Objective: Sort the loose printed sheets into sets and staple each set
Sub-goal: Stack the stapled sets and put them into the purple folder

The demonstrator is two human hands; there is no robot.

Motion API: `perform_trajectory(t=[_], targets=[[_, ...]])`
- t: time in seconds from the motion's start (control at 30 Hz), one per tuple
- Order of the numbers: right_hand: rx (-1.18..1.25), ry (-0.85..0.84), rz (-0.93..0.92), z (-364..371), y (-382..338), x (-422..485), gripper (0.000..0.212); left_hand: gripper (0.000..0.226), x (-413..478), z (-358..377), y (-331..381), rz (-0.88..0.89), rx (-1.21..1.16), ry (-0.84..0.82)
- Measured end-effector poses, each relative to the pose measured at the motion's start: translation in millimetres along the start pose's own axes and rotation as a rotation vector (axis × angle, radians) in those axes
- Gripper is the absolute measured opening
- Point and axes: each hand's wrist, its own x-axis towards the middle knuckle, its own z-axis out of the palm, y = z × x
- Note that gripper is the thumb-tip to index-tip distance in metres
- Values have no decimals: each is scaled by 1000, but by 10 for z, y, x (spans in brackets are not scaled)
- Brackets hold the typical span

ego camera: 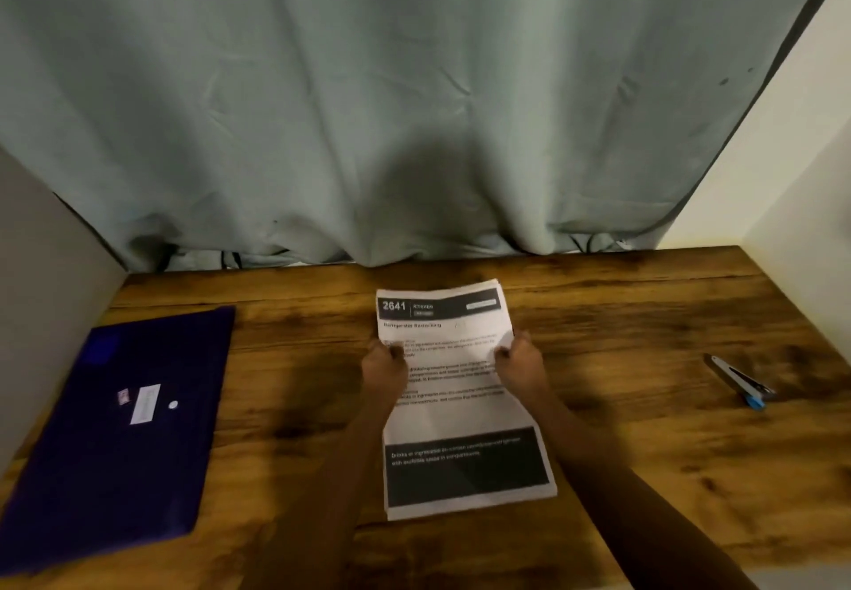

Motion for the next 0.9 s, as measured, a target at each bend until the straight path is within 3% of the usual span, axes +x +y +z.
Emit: perform_trajectory(t=[0.2,0.33,0.4,0.47,0.57,0.67,0.77,0.83,0.9], targets=[[-111,-56,-9,280,345,9,29,31,-72,148,-332,-104,123,-30],[-278,-48,-35,282,448,23,49,38,-8,82,-467,-46,216,45],[-330,-23,-147,210,418,-111,62,42,85,52,-509,104,349,114],[-348,-125,-326,137,369,-350,73,47,186,34,-446,232,372,84],[-566,-400,-732,78,401,-707,84,56,331,60,-239,381,427,-57],[-771,-719,-861,116,522,-900,84,60,465,134,-99,494,538,-161],[-881,-690,-1026,294,740,-908,80,64,550,220,-60,499,683,-237],[-1006,-669,-1042,376,844,-885,78,67,595,267,-52,467,754,-273],[-982,-659,-1080,438,888,-846,77,69,628,285,-47,459,790,-290]])
